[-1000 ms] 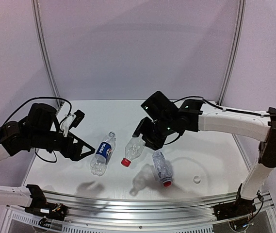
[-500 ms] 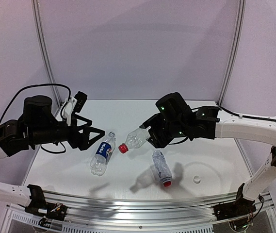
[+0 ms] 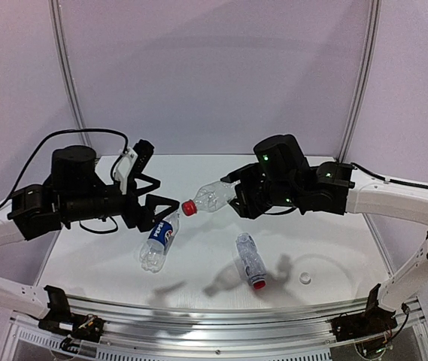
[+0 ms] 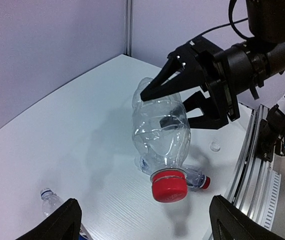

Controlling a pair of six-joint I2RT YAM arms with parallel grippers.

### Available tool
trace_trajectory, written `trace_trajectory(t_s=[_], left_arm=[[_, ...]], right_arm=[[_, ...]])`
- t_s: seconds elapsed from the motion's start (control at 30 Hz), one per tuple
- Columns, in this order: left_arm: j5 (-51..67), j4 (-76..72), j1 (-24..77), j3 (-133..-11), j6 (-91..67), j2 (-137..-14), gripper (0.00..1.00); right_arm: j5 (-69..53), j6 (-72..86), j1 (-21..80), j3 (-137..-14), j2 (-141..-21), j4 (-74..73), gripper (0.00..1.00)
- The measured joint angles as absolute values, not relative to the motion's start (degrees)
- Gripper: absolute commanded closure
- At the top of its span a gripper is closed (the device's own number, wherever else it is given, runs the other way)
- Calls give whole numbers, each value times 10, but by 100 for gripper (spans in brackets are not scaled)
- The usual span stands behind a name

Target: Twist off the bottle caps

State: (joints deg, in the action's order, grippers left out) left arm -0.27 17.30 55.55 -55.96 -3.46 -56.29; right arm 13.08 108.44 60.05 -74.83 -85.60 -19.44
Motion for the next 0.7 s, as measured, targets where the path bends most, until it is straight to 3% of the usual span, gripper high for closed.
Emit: trace_trajectory(t_s=[0.7], left_arm=[[45,140,556,-582,-8,-668,36]], right_arm=[[136,1098,601,-748,-852,-168,54]])
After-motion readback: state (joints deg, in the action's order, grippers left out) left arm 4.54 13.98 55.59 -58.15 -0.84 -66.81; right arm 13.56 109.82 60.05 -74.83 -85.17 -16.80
